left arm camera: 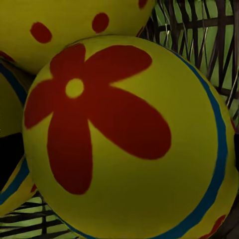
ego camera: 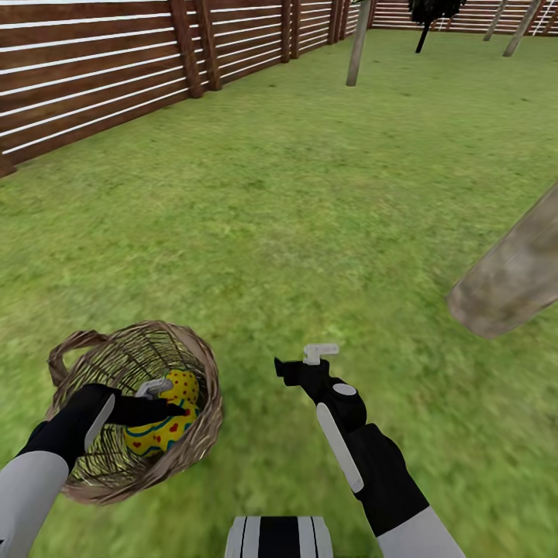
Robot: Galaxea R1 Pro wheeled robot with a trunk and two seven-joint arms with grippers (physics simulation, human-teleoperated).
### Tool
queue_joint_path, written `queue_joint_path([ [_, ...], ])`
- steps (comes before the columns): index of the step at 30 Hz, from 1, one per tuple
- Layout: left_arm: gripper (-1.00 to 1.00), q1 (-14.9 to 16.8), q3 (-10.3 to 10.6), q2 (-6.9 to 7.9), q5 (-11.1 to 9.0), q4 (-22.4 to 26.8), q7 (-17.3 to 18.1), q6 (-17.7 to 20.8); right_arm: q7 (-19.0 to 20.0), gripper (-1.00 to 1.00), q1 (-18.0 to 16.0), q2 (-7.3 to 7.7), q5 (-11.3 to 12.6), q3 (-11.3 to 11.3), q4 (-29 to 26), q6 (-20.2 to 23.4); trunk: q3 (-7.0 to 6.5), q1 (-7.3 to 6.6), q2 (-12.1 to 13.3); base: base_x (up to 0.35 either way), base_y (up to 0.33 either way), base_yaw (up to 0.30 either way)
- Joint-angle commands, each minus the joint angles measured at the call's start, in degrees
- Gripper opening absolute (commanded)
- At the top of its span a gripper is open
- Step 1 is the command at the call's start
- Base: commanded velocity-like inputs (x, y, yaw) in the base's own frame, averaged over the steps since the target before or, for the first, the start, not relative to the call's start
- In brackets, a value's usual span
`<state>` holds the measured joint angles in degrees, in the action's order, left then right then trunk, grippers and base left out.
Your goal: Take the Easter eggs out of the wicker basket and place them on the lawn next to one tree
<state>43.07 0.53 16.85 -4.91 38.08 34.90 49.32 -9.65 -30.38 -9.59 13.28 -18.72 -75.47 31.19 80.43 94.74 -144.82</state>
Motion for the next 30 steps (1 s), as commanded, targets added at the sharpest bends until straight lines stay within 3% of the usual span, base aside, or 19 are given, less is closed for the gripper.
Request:
queue_joint_path([
  [1,1.00,-0.07,0.13,-0.04,0.00,-1.20,-0.10,0.25,-0.54,1.00,-0.03,0.01,0.61,-0.09,-0.09,0.18,0.28,0.03,-0.02,0.000,0.000,0.000],
  [18,1.00,-0.18,0.10,-0.06,-0.01,-0.81,-0.10,0.25,-0.54,1.00,-0.03,0.01,0.61,-0.09,-0.12,0.18,0.28,0.03,-0.02,0.000,0.000,0.000],
  [19,-1.00,-0.18,0.10,-0.06,-0.01,-0.83,-0.10,0.25,-0.54,1.00,-0.03,0.01,0.61,-0.09,-0.12,0.18,0.28,0.03,-0.02,0.000,0.000,0.000],
  [30,-1.00,-0.18,0.09,-0.03,-0.08,-0.74,-0.10,0.34,-0.54,1.00,-0.03,0.01,0.61,-0.10,-0.12,0.18,0.06,0.00,-0.01,0.000,0.000,0.000],
])
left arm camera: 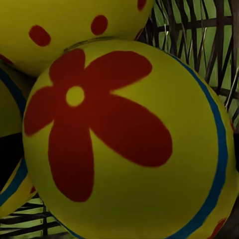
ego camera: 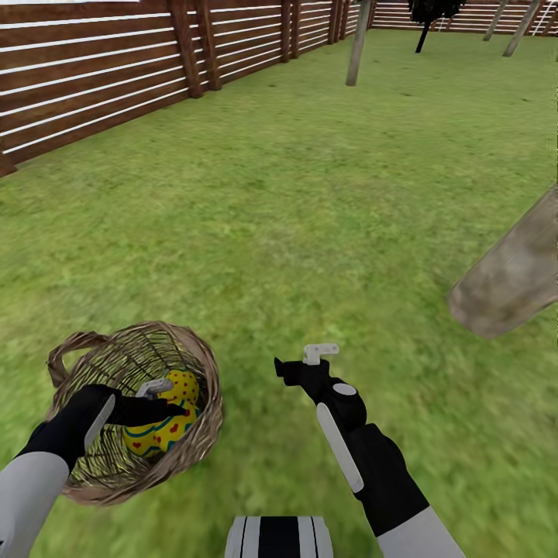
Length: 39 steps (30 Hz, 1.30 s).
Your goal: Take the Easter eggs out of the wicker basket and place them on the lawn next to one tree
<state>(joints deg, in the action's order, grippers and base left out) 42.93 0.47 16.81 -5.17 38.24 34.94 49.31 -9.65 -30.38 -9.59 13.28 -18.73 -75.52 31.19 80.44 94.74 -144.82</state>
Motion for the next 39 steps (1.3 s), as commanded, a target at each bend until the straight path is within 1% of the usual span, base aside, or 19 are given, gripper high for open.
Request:
queue_joint_path([
  [1,-1.00,-0.04,0.14,0.08,0.17,-0.89,-0.14,0.37,-0.54,1.00,-0.03,0.01,0.61,-0.08,-0.07,0.18,-0.18,-0.02,0.01,0.000,0.000,0.000],
  [6,-1.00,-0.11,-0.08,0.32,0.16,-0.22,-0.14,0.43,-0.54,1.00,-0.03,0.01,0.61,-0.09,-0.07,0.18,-0.18,-0.02,0.01,0.000,0.000,0.000],
  [12,-1.00,-0.12,0.02,0.33,0.16,-0.15,-0.14,0.44,-0.54,1.00,-0.03,0.01,0.61,-0.08,-0.07,0.18,-1.51,-0.18,0.09,0.000,0.000,0.000],
  [17,-1.00,-0.12,0.20,0.40,0.16,-0.12,0.86,0.44,-0.54,1.00,-0.03,0.01,0.61,-0.08,-0.07,0.18,-2.62,-0.31,0.15,0.000,0.000,0.000],
  [22,-1.00,-0.12,0.15,0.41,0.16,-0.10,1.00,0.44,-0.54,1.00,-0.03,0.01,0.61,-0.08,-0.07,0.18,-3.73,-0.43,0.22,0.000,0.000,0.000],
  [30,-1.00,-0.10,-0.27,0.58,0.37,0.02,0.85,0.29,-0.54,1.00,-0.03,0.01,0.61,-0.09,-0.07,0.18,-3.73,-0.43,0.22,0.000,0.000,0.000],
  [35,-1.00,-0.07,-0.29,0.59,0.43,0.10,0.83,0.34,-0.54,1.00,-0.03,0.01,0.61,-0.08,-0.07,0.18,-4.83,-0.56,0.29,0.000,0.000,0.000],
  [39,-1.00,-0.08,-0.30,0.59,0.45,0.12,0.83,0.35,-0.54,1.00,-0.03,0.01,0.61,-0.09,-0.07,0.18,-4.83,-0.56,0.29,0.000,0.000,0.000],
])
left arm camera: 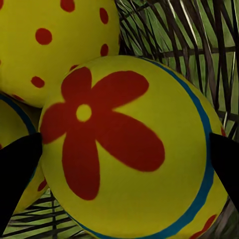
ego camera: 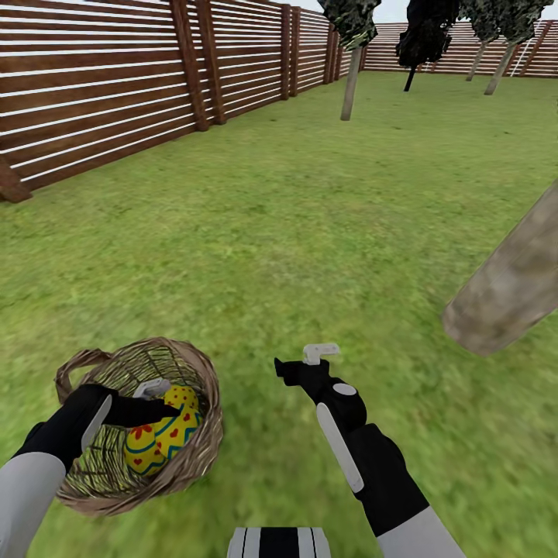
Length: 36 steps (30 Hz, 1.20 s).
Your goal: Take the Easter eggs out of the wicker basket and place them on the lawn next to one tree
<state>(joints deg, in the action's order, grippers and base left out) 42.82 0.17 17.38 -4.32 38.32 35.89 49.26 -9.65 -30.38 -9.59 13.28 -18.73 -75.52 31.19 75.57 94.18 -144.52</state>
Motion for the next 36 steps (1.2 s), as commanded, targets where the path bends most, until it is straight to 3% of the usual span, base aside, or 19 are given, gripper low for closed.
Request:
queue_joint_path([
  [1,-1.00,0.01,0.01,0.02,-0.37,0.04,-0.12,0.41,-0.54,1.00,-0.03,0.01,0.61,-0.09,-0.07,0.18,0.04,-0.01,-0.02,0.000,0.000,0.000],
  [15,-1.00,0.01,0.09,0.11,-0.41,0.10,0.05,0.48,-0.54,1.00,-0.03,0.01,0.61,-0.11,-0.07,0.18,-0.40,-0.06,0.01,0.000,0.000,0.000],
  [24,-1.00,-0.02,0.41,0.02,-0.27,2.66,-0.02,0.52,-0.54,1.00,-0.03,0.01,0.61,-0.08,-0.07,0.18,-0.40,-0.06,0.01,0.000,0.000,0.000],
  [36,-1.00,-0.02,0.45,0.02,-0.33,2.72,-0.04,0.65,-0.54,1.00,-0.03,0.01,0.61,-0.09,-0.13,0.18,-1.73,-0.22,0.09,0.000,0.000,0.000],
])
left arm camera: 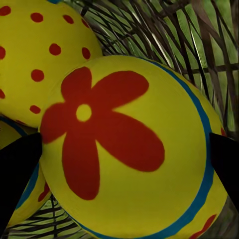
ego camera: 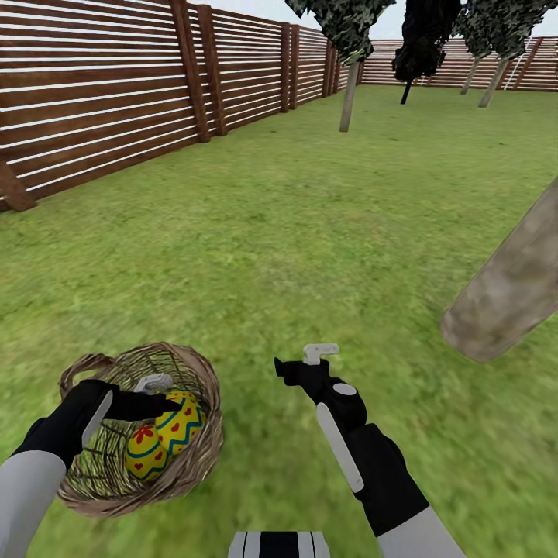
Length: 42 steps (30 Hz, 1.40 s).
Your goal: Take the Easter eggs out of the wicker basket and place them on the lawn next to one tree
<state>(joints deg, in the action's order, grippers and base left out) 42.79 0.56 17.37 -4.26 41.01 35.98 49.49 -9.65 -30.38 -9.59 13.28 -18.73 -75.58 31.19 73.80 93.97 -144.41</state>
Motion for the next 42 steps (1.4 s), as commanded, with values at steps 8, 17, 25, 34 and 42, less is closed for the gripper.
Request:
queue_joint_path([
  [8,-1.00,0.02,0.06,0.03,-0.39,0.03,-0.12,0.84,-0.54,1.00,-0.03,0.01,0.60,-0.08,-0.10,0.18,-1.07,-0.14,0.05,0.000,0.000,0.000],
  [17,-1.00,0.02,0.06,0.03,-0.36,0.03,-0.12,0.95,-0.54,1.00,-0.03,0.01,0.60,-0.07,-0.10,0.18,-2.18,-0.26,0.12,0.000,0.000,0.000],
  [25,-1.00,0.02,0.06,0.03,-0.32,0.03,-0.12,0.96,-0.54,1.00,-0.03,0.01,0.60,-0.08,-0.10,0.18,-3.95,-0.47,0.23,0.000,0.000,0.000],
  [34,-1.00,0.02,0.06,0.10,-0.08,-0.13,-0.22,1.73,-0.54,1.00,-0.03,0.01,0.60,-0.08,-0.10,0.18,-5.50,-0.65,0.32,0.000,0.000,0.000],
  [42,-1.00,0.08,0.06,0.35,0.20,-0.14,-0.46,3.02,-0.54,1.00,-0.03,0.01,0.60,-0.07,-0.18,0.18,-5.50,-0.65,0.32,0.000,0.000,0.000],
])
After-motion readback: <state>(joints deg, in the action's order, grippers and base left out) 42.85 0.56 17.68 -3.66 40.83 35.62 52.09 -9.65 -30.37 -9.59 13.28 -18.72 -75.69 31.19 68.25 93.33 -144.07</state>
